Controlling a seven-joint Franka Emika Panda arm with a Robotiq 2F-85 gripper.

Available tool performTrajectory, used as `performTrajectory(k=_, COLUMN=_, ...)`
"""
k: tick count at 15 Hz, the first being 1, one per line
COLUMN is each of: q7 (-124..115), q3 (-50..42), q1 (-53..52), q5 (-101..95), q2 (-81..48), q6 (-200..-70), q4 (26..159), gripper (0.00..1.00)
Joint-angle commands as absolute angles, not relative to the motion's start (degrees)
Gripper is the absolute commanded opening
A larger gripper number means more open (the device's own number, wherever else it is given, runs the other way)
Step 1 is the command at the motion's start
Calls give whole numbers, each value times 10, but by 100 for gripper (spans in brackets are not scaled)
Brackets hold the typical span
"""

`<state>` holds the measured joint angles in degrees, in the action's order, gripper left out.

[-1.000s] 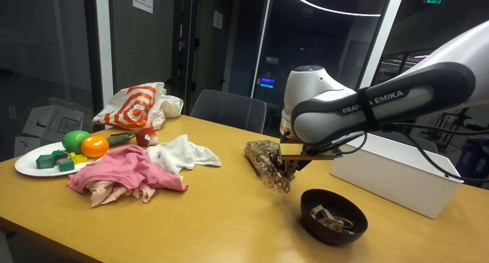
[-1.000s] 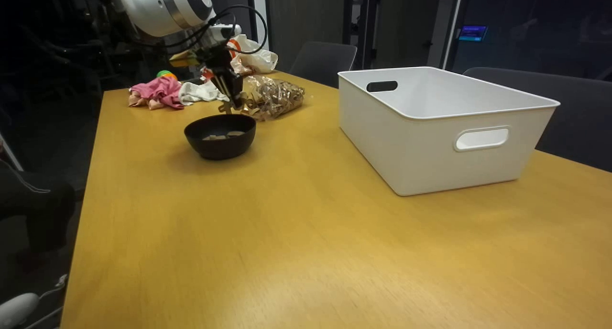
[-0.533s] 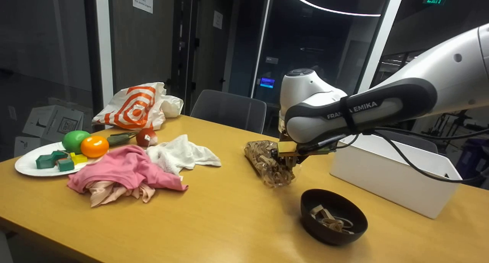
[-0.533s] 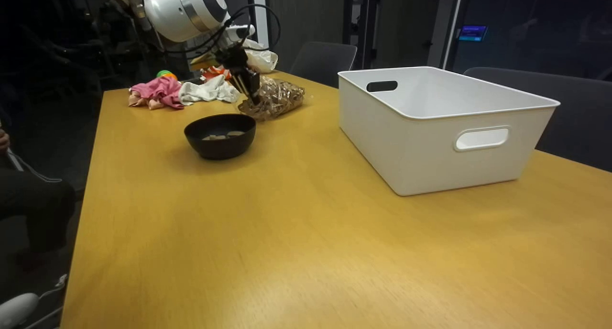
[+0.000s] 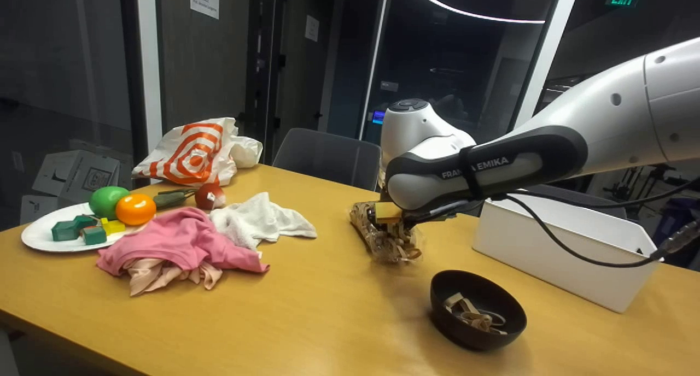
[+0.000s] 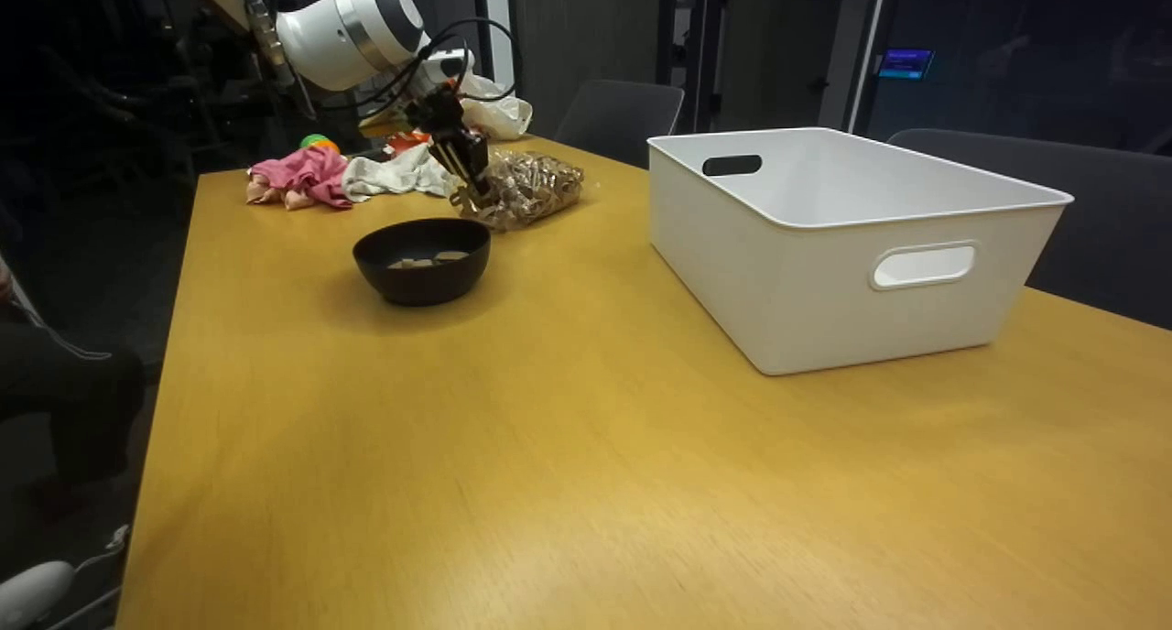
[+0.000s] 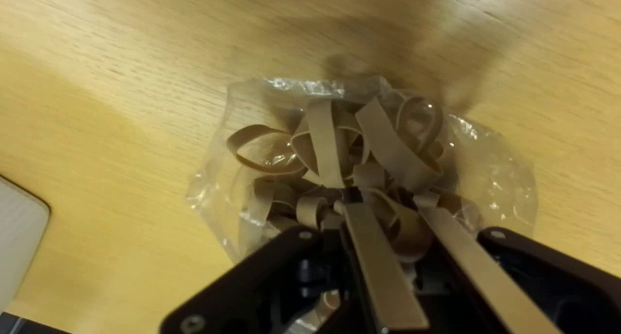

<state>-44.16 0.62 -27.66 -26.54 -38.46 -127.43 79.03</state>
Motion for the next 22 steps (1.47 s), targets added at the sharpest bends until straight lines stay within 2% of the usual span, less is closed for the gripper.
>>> performTrajectory(k=1, q7=-455, q3=-13, q1=-290, q5=-273, q2=-406, q6=-1284, q4=761, gripper=50)
performTrajectory(k=5, q7=-456, q3=-23, q1=-290, q5=-276, q2=-394, q6=-1280, q4=773, gripper=81)
performTrajectory(k=8, q7=-444, q3=-19, q1=-284, q5=-265, q2=-373, q6=-1271, q4=792, gripper=99)
performTrajectory(k=12, q7=-430, q3=-5, q1=-271, q5=-242, q2=-340, q6=-1273, q4=829, gripper=100)
performTrajectory(k=22, q7=-408, q3=17, q1=-227, q5=-184, q2=-214, q6=-1163, q4=957, gripper=100)
